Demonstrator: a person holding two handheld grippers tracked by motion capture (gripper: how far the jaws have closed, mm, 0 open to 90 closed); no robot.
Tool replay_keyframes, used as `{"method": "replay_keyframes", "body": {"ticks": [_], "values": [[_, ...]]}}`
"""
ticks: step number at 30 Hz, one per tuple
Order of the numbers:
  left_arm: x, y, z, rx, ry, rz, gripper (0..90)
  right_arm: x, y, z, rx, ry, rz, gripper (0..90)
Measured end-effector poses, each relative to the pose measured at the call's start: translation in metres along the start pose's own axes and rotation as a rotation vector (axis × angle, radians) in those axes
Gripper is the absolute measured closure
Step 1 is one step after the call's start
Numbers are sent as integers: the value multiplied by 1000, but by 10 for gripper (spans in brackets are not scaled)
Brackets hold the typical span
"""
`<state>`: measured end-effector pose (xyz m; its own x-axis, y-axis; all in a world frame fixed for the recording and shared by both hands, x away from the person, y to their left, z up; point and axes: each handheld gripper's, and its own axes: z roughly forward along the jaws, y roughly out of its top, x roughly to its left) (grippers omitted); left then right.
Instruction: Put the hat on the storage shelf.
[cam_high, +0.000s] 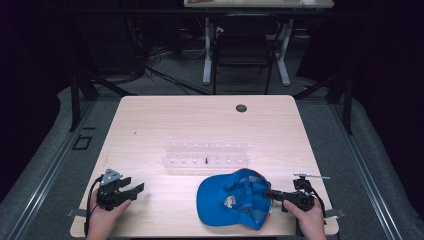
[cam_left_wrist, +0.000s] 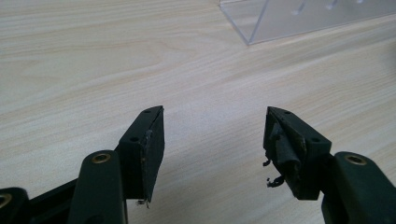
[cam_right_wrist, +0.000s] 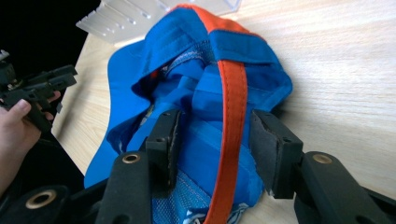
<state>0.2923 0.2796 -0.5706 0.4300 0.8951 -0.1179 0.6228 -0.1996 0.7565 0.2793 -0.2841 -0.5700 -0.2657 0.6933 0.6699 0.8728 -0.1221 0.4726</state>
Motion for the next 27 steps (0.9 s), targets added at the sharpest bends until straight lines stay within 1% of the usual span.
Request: {"method": "replay_keyframes", "body": {"ticks": [1,2,3,5,6,7,11,12,13,14,15,17,23,27], "values": [[0,0,0,0,0,0,390,0,0,0,0,0,0,539],[0,0,0,0,1,0,390,1,0,4,13,13,13,545],[0,0,0,-1,-1,0,390,0,1,4,22,23,9,547],[0,0,0,-1,-1,0,390,1,0,5,16,20,18,550],[0,0,0,-1,-1,0,390,2,1,5,29,22,11,553],[0,0,0,0,-1,-1,390,2,0,4,22,45,17,562],[0,0,0,-2,0,1,390,3,0,1,15,69,22,575],[0,0,0,-2,0,1,390,3,0,1,15,69,22,575],[0,0,0,-2,0,1,390,2,0,0,12,86,20,580],[0,0,0,-1,0,1,390,4,0,0,10,70,24,584],[0,0,0,-1,0,0,391,4,0,-1,0,91,28,588],[0,0,0,-1,0,0,390,5,0,-1,4,82,25,590],[0,0,0,-2,1,1,390,5,-1,-7,-7,99,28,625],[0,0,0,-2,1,1,390,5,-2,-10,-9,98,31,639]]}}
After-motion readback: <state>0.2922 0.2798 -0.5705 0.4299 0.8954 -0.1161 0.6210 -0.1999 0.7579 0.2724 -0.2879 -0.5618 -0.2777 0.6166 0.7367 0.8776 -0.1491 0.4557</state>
